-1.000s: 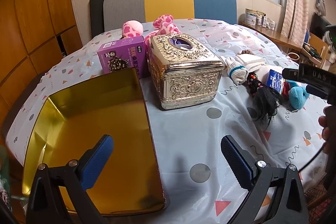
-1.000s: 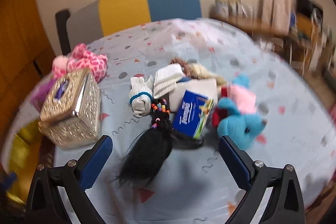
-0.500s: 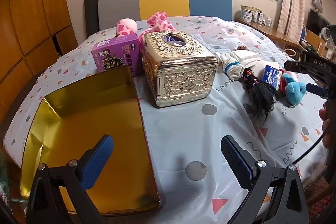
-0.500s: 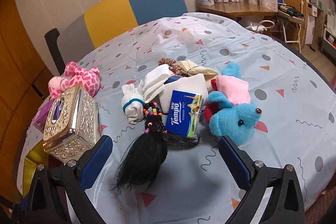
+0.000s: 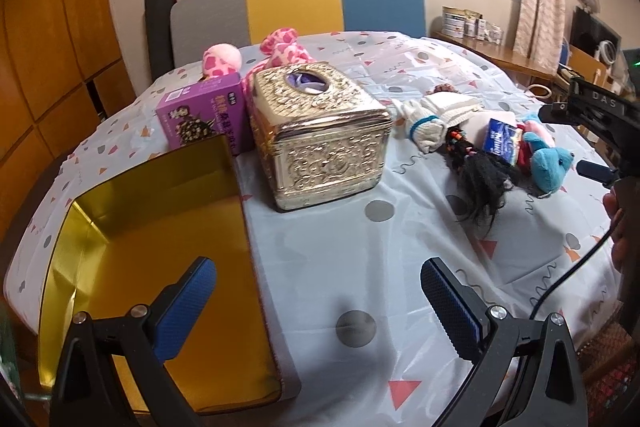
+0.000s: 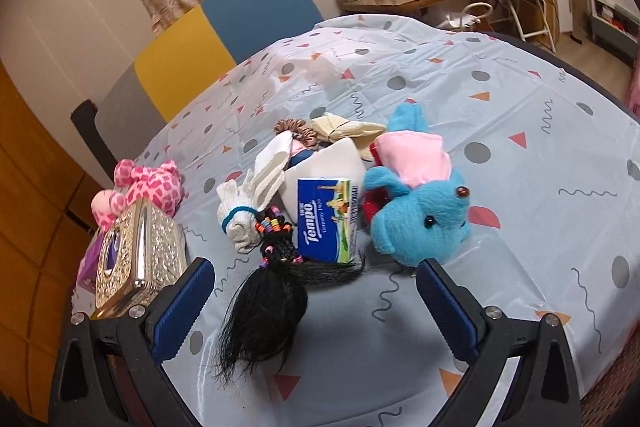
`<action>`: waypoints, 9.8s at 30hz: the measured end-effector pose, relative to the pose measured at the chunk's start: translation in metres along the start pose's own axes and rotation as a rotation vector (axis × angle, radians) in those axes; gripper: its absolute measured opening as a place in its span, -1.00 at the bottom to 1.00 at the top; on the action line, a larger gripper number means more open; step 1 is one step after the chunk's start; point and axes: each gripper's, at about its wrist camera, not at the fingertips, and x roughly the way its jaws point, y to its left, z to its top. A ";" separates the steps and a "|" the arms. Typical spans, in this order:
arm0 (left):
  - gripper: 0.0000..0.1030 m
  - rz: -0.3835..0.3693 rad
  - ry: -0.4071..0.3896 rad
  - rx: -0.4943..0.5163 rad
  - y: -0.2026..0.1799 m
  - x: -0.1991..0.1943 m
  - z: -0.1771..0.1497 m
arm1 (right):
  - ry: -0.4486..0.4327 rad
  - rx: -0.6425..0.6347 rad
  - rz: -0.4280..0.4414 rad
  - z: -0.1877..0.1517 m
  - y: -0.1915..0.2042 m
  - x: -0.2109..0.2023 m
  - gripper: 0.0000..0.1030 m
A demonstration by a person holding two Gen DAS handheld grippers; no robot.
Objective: Organize soft objects
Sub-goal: 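Grasp the black-haired beaded doll with the left tool, then drop the doll into the gold tray while the right tool grasps the white glove, then carry the white knit glove with the right tool toward the gold tray, then lower the glove into the gold tray and open the right tool, then grasp the blue Tempo tissue pack with the left tool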
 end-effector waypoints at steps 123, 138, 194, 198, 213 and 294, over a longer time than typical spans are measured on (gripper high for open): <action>-0.40 0.039 0.211 -0.501 0.258 0.054 -0.010 | 0.396 -0.323 -0.056 0.021 0.089 0.177 -0.31; 0.02 0.217 0.223 -0.463 0.272 0.086 0.011 | 0.415 -0.426 -0.076 0.011 0.080 0.173 -0.36; 0.99 0.272 -0.057 -0.405 0.205 -0.038 -0.023 | 0.191 -0.589 0.072 0.040 0.242 0.120 -0.38; 0.99 0.278 -0.064 -0.412 0.209 -0.041 -0.025 | 0.186 -0.654 0.155 0.024 0.272 0.106 -0.38; 0.99 0.290 -0.028 -0.404 0.215 -0.043 -0.033 | 0.341 -0.817 0.362 -0.093 0.341 0.081 -0.38; 0.99 0.036 -0.004 -0.233 0.143 -0.031 0.003 | 0.002 -0.358 -0.052 0.025 0.061 0.022 0.48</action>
